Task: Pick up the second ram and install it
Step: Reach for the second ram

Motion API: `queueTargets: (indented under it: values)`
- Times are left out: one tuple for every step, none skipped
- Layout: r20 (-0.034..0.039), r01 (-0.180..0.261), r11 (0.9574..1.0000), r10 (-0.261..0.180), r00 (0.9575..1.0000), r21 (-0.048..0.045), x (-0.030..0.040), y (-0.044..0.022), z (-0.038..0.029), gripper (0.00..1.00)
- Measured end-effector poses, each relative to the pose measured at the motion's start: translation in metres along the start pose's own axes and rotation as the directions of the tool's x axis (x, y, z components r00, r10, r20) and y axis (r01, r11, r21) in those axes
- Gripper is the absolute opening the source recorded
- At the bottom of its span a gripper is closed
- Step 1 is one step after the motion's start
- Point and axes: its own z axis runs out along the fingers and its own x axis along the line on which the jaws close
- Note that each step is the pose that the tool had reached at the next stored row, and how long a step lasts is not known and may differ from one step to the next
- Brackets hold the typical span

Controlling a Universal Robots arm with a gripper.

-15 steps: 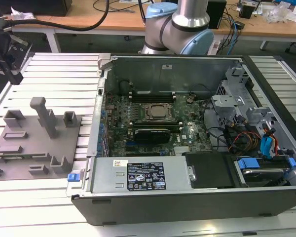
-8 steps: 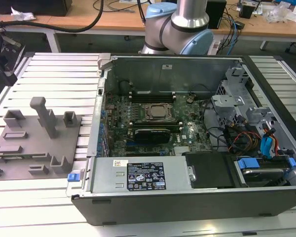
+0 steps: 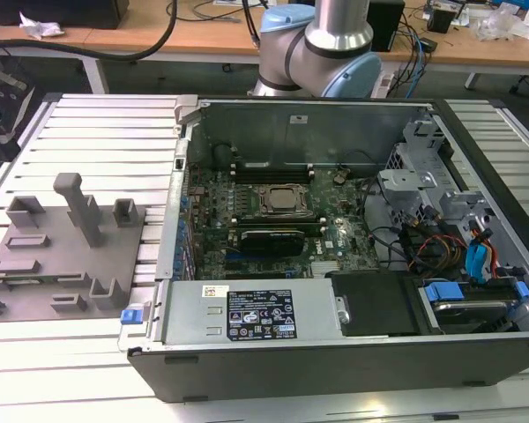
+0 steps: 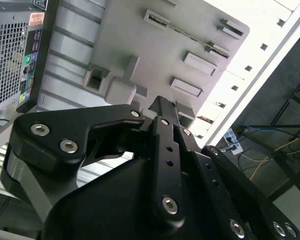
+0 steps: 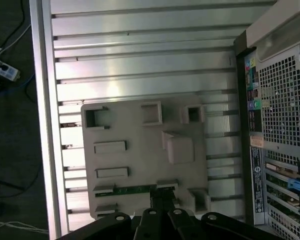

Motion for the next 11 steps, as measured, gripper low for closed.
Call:
queueTargets:
  values:
    - [0.0000,0.000,1.0000,0.000,1.0000,0.0002,0.0004,0.0000,0.0001,0.11]
    - [-0.0001,0.000,1.0000,0.000,1.0000,0.0002,0.0014,0.0000,0.0001,0.11]
    - [0.0000,0.000,1.0000,0.000,1.0000,0.0001,0.0024,-0.0005,0.0003,0.11]
    - [-0.0001,0.000,1.0000,0.000,1.0000,0.0002,0.0039,-0.0023,0.0006,0.11]
    - [-0.0001,0.000,1.0000,0.000,1.0000,0.0002,0.0046,-0.0036,0.0008,0.11]
    - [-0.0001,0.000,1.0000,0.000,1.0000,0.0002,0.0050,-0.0047,0.0009,0.11]
    - [0.0000,0.000,1.0000,0.000,1.0000,0.0002,0.0053,-0.0076,0.0014,0.11]
    - [-0.0001,0.000,1.0000,0.000,1.0000,0.0002,0.0053,-0.0096,0.0017,0.11]
    - [0.0000,0.000,1.0000,0.000,1.0000,0.0001,0.0053,-0.0115,0.0021,0.11]
    - [-0.0001,0.000,1.0000,0.000,1.0000,-0.0010,0.0054,-0.0179,0.0033,0.11]
    - [-0.0005,0.000,1.0000,0.000,1.0000,-0.0047,0.0052,-0.0251,0.0043,0.11]
